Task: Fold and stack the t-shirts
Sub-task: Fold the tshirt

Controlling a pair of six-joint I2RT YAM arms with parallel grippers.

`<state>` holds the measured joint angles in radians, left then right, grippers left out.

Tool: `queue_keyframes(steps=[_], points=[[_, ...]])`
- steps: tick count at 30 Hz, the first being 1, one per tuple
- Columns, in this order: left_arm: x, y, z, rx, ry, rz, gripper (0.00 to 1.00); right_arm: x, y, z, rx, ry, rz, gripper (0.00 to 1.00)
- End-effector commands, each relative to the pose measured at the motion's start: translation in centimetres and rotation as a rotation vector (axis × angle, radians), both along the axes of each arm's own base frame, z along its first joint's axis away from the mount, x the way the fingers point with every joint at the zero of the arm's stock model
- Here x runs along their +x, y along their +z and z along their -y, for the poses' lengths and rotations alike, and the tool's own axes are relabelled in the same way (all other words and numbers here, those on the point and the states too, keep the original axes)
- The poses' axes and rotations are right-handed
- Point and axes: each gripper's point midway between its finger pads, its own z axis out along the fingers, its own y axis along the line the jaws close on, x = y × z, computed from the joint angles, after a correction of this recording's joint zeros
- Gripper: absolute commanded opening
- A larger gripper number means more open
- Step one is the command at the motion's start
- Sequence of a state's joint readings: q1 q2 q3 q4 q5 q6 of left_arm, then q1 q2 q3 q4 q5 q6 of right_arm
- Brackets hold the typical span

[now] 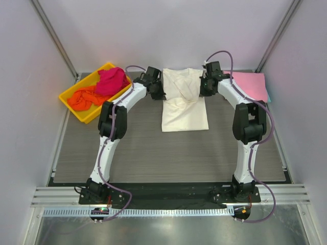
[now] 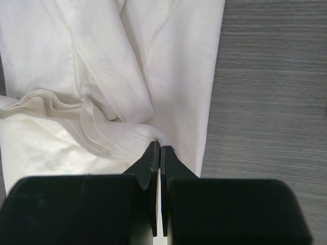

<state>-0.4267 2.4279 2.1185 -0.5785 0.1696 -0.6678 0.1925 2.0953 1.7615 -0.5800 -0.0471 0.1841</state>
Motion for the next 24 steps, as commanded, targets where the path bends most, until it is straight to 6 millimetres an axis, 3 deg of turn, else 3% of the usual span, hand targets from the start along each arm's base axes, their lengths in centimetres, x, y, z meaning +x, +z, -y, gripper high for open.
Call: queue_keyframes(steps=[1,4,6,7,11,14,15,17,19,20,22,23,24], points=[[2.6,2.1,0.4,-0.029,-0.015,0.117,0.0,3.2,2.1,0.5,-0.003,-0.005,0.116,0.02],[3.4,2.3,0.4,-0.03,-0.01,0.136,0.09,3.9,1.4,0.9,-0.006,-0.017,0.109,0.08],[4.0,3.0,0.8,-0.045,-0.025,0.159,0.16,4.7,1.3,1.2,-0.005,-0.023,0.118,0.22],[4.2,3.2,0.7,-0.035,-0.028,0.168,0.23,5.0,1.4,1.1,-0.003,-0.016,0.124,0.33],[4.3,4.4,-0.8,0.032,-0.017,0.182,0.29,6.0,3.4,1.6,-0.004,-0.013,0.161,0.5],[2.9,5.2,-2.5,0.194,-0.005,0.235,0.3,4.7,5.2,1.8,0.018,-0.01,0.153,0.51],[2.6,5.6,-2.9,0.212,-0.002,0.242,0.3,3.5,4.3,1.5,0.03,0.009,0.114,0.52],[0.8,6.2,-2.9,0.195,-0.014,0.22,0.32,2.0,5.3,1.6,0.041,0.016,0.106,0.53],[-1.5,6.3,-2.0,0.126,-0.053,0.178,0.34,-0.1,4.0,1.4,0.058,0.029,0.051,0.53],[-2.5,5.8,-1.5,0.092,-0.073,0.15,0.34,-1.0,4.6,1.4,0.074,0.027,0.049,0.54],[-4.2,6.2,0.2,-0.026,-0.116,0.124,0.33,-3.1,2.3,0.5,0.128,0.047,-0.001,0.54],[-5.9,4.9,0.2,-0.041,-0.129,0.08,0.32,-4.0,1.7,0.5,0.135,0.033,-0.017,0.55],[-6.2,5.0,0.8,-0.069,-0.139,0.089,0.33,-5.5,0.7,1.0,0.124,0.022,-0.042,0.56]])
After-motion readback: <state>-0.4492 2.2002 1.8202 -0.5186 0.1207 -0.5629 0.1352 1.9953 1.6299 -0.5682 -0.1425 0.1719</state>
